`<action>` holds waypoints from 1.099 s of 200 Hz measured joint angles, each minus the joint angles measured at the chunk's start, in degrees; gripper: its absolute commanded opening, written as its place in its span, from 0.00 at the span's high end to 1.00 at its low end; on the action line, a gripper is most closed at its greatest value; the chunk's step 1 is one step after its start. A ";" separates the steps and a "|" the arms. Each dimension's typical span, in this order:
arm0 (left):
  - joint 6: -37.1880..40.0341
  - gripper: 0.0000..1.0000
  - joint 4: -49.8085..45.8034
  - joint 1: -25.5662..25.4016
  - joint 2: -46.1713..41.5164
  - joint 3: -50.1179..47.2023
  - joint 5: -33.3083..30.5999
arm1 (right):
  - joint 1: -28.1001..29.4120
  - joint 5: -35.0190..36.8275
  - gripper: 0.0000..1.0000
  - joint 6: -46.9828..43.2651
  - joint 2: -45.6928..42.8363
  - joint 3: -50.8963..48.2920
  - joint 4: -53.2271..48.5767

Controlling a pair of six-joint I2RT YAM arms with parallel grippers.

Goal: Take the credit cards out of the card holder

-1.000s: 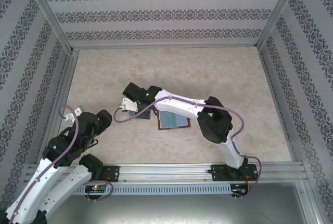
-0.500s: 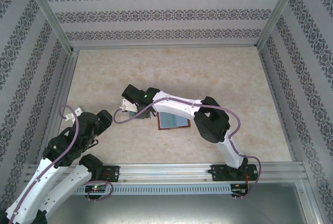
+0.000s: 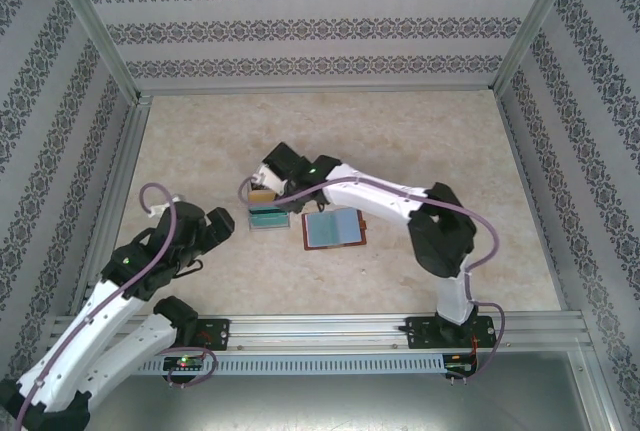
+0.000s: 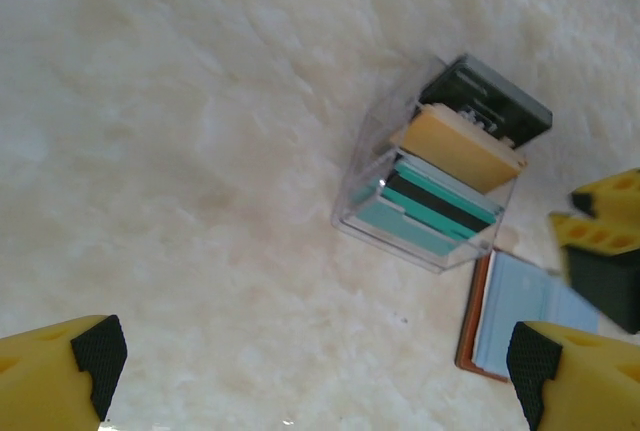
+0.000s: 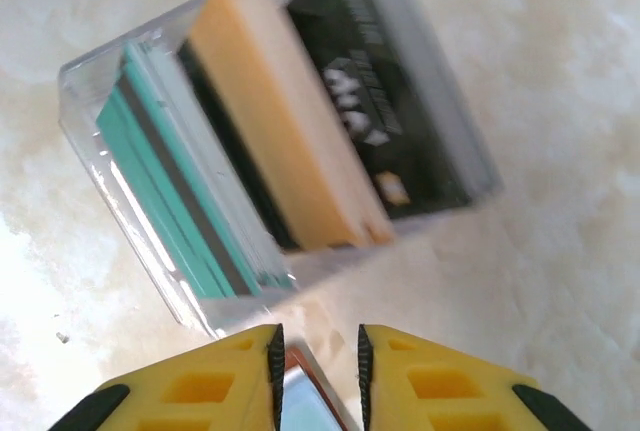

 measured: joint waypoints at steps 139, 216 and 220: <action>6.32 0.39 27.74 -6.32 35.74 4.35 21.31 | -19.56 -12.55 0.77 39.41 -21.18 -40.04 11.50; 6.56 0.50 33.79 -11.04 55.98 14.01 27.91 | -22.08 -16.87 0.76 45.13 -21.90 -47.30 18.32; 6.67 0.51 33.83 -11.04 56.92 14.53 28.24 | -22.08 -17.07 0.76 45.35 -21.90 -47.50 18.71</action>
